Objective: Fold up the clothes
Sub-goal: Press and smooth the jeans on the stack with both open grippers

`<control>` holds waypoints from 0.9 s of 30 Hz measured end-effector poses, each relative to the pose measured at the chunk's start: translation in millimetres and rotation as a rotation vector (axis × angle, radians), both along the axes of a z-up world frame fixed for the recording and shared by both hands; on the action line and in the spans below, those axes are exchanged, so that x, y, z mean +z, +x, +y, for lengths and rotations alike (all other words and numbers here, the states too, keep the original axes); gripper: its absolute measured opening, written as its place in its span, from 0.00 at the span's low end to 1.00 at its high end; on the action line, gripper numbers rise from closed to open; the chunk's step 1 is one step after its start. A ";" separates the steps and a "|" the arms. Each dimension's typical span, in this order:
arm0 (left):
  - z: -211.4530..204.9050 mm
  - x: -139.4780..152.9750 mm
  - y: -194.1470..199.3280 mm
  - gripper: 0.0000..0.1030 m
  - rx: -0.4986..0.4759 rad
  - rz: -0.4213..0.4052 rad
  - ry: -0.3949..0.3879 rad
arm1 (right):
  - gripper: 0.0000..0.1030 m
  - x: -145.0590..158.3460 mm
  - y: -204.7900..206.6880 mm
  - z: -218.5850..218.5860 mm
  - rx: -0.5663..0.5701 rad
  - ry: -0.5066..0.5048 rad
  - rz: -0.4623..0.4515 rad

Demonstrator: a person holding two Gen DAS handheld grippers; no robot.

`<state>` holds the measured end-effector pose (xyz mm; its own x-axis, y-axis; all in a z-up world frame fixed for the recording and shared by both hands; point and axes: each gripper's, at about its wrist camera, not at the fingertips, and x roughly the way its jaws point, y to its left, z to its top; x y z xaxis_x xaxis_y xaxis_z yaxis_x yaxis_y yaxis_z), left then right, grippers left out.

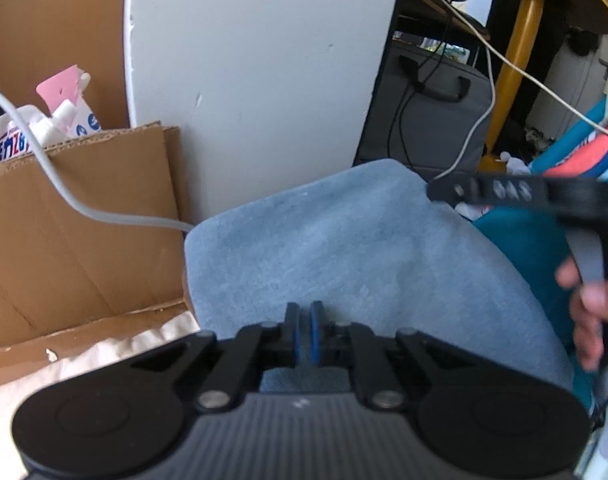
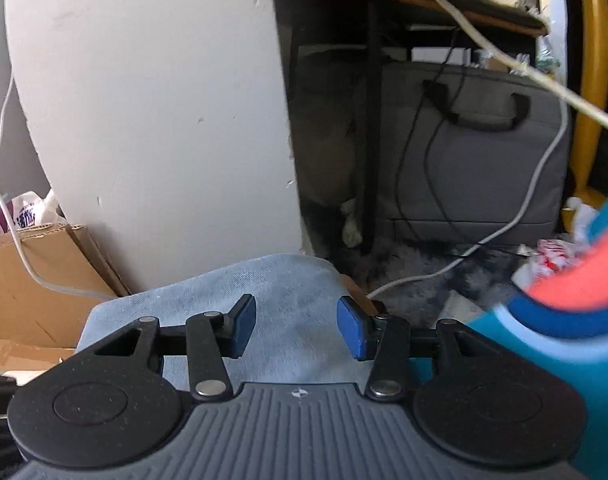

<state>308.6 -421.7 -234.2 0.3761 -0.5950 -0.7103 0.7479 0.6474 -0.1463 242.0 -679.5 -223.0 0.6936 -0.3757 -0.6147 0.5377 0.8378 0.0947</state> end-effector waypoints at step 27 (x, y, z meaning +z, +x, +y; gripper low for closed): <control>31.2 6.4 -50.3 0.07 -0.048 0.021 -0.044 | 0.46 -22.7 -39.7 70.0 -0.023 0.020 0.164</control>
<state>258.3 -390.5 -227.8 0.3315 -0.6426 -0.6908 0.7745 0.6035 -0.1896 202.3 -609.5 -245.7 0.5749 -0.3765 -0.7264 0.5663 0.8240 0.0211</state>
